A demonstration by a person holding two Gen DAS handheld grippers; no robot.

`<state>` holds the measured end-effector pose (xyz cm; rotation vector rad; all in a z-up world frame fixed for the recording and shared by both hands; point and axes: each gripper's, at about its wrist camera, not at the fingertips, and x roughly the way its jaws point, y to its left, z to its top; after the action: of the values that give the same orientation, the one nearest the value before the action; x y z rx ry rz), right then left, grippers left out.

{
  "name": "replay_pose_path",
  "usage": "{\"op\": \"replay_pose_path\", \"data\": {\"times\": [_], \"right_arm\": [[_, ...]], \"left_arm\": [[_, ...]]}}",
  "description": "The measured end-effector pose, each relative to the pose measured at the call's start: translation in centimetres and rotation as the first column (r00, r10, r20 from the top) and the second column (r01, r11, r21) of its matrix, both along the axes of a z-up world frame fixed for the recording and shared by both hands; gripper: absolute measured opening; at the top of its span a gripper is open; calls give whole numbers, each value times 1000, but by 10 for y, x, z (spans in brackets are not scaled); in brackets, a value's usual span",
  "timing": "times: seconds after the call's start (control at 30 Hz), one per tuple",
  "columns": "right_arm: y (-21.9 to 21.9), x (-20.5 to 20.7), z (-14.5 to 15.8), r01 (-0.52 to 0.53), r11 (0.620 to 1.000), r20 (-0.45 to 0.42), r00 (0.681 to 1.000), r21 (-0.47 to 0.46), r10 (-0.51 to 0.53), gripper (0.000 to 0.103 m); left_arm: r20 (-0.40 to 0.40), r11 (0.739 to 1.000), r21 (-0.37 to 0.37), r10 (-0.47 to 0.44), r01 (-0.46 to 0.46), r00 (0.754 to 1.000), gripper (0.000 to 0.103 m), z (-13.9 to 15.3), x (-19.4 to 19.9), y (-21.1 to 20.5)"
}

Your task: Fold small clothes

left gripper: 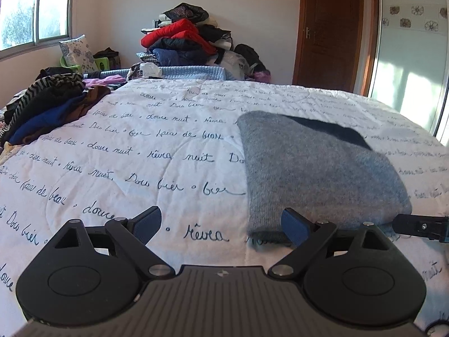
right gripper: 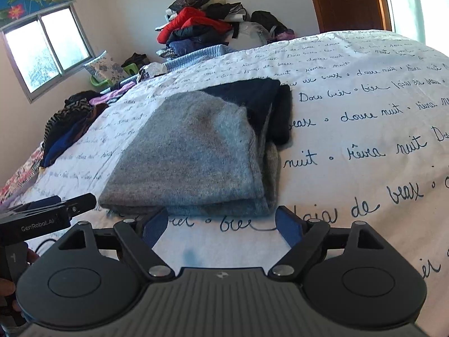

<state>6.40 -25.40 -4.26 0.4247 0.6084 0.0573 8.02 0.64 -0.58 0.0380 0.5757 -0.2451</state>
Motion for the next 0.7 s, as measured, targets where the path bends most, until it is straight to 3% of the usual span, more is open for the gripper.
{"op": "replay_pose_path", "data": {"times": [0.1, 0.2, 0.33, 0.43, 0.53, 0.7], "right_arm": [[-28, 12, -3, 25, 993, 14, 1000, 117, -27, 86], [-55, 34, -16, 25, 969, 1, 1000, 245, -26, 89], [-80, 64, -29, -19, 923, 29, 1000, 386, 9, 89], [-89, 91, -33, -58, 905, 46, 998, 421, 42, 89], [-94, 120, -36, -88, 895, 70, 995, 437, 64, 89], [-95, 163, -37, -181, 880, 121, 983, 439, 141, 90]], "left_arm": [[-45, 994, -100, -44, 39, 998, 91, 9, 23, 8], [-95, 971, -206, -144, 122, 985, 91, 8, 56, 8], [-160, 933, -265, -293, 245, 943, 91, -9, 102, -8], [-221, 905, -344, -339, 252, 914, 91, -25, 139, -16], [-289, 858, -467, -377, 213, 880, 91, -44, 177, -17], [-302, 757, -630, -444, 173, 844, 92, -58, 220, -17]]}}
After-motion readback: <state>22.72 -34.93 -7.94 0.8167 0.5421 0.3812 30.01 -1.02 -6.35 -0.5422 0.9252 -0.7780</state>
